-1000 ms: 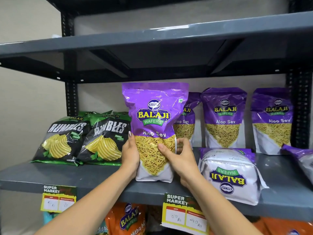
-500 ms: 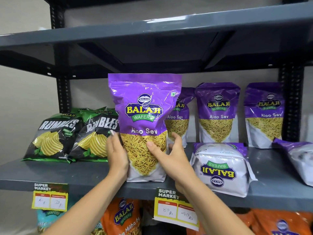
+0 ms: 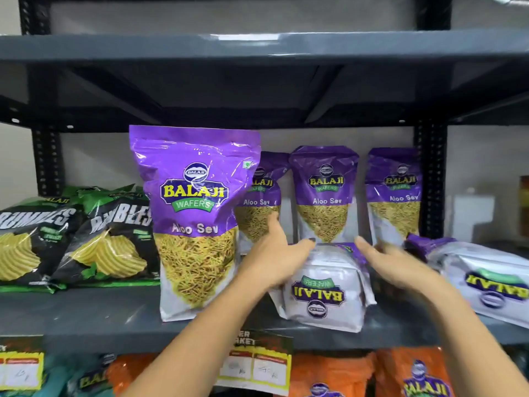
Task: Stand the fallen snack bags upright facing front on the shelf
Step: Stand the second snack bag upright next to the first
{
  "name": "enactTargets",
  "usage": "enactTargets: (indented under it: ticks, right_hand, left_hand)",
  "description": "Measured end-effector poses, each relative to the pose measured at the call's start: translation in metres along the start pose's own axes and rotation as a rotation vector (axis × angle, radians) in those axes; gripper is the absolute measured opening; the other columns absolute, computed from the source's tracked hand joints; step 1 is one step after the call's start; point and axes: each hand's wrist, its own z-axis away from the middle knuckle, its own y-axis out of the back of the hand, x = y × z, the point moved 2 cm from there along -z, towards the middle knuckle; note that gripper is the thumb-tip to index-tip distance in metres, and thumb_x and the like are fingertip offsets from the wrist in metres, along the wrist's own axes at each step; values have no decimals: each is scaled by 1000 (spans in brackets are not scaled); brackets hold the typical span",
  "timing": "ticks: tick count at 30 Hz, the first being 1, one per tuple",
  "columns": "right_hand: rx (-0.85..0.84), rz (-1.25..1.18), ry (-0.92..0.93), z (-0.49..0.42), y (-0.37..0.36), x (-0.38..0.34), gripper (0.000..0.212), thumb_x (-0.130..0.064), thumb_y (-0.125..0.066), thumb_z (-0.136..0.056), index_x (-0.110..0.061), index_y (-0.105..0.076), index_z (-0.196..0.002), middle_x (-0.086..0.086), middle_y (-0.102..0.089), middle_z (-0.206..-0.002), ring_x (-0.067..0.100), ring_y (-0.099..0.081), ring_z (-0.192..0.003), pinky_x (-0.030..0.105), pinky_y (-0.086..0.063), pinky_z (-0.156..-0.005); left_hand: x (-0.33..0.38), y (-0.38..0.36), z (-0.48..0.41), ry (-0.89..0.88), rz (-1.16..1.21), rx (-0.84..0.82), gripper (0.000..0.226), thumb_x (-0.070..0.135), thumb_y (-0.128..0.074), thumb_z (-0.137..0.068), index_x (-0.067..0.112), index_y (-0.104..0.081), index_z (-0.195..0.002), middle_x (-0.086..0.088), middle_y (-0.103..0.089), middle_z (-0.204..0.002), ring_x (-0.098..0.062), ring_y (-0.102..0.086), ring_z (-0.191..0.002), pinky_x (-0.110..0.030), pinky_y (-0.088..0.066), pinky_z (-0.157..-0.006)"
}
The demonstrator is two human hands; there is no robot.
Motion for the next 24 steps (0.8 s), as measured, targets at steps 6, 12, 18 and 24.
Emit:
enactTargets:
  ticks: [6, 12, 18, 24]
  right_hand:
    - [-101, -238, -31, 2, -17, 4, 58, -67, -52, -79, -17, -50, -108, 2, -68, -75, 17, -64, -54, 28, -53, -48]
    - [-59, -491, 79, 1, -9, 2, 25, -36, -67, -85, -34, -47, -100, -6, -68, -85, 8, -65, -57, 23, -48, -38]
    - [51, -511, 232, -18, 2, -5, 46, -20, -68, -85, -34, -39, -117, -8, -68, -78, -2, -65, -53, 17, -48, -49]
    - [99, -635, 377, -44, -9, -5, 85, -4, -68, -83, -35, -19, -146, -8, -75, -87, 7, -71, -77, 36, -55, -83]
  left_hand:
    - [0, -29, -30, 164, 125, -319, 91, 59, -48, -88, 24, 1, -157, -7, -12, -165, -26, -15, -152, -41, -13, -123]
    - [-5, -29, -33, 138, 255, -201, 88, 40, -54, -91, 22, 3, -157, -5, -14, -165, -25, -27, -148, -39, -26, -120]
    - [1, -30, -28, -57, 264, 117, 123, 28, -79, -74, 30, 15, -153, -5, -4, -160, -19, -23, -147, -27, -23, -114]
    - [2, -41, -28, -221, 208, 414, 138, 16, -89, -56, 33, 7, -153, 2, -2, -154, -21, -35, -140, -27, -33, -111]
